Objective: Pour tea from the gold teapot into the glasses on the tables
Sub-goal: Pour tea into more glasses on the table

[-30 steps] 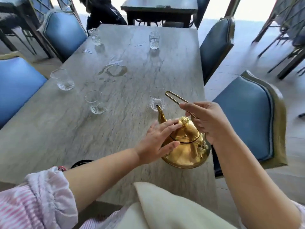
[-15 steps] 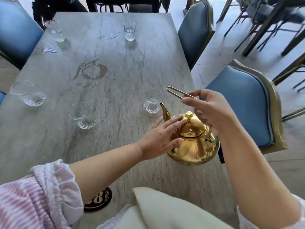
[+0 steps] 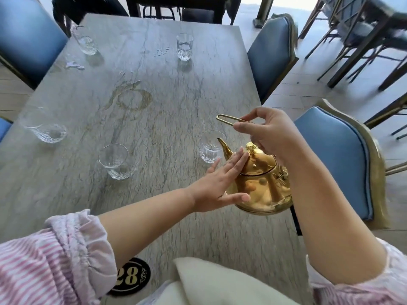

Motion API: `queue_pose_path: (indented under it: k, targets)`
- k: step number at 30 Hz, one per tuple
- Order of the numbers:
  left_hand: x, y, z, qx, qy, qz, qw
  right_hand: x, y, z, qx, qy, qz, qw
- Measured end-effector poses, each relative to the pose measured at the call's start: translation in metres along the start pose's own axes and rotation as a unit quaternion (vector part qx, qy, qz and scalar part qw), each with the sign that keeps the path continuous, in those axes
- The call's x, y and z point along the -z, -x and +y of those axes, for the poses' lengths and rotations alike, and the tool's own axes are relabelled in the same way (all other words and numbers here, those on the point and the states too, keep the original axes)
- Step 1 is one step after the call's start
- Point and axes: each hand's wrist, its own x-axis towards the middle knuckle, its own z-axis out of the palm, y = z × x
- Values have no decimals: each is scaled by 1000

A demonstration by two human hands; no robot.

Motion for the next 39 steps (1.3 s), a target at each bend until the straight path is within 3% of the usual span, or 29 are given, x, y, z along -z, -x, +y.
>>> queue_pose_path:
  k: [12, 39]
  targets:
    - [-1, -11, 7, 1, 12, 1, 1000, -1, -19, -12, 11, 110, -11, 994]
    - [-3, -10, 17, 1, 6, -9, 1000, 2, -11, -18, 12, 163, -33, 986]
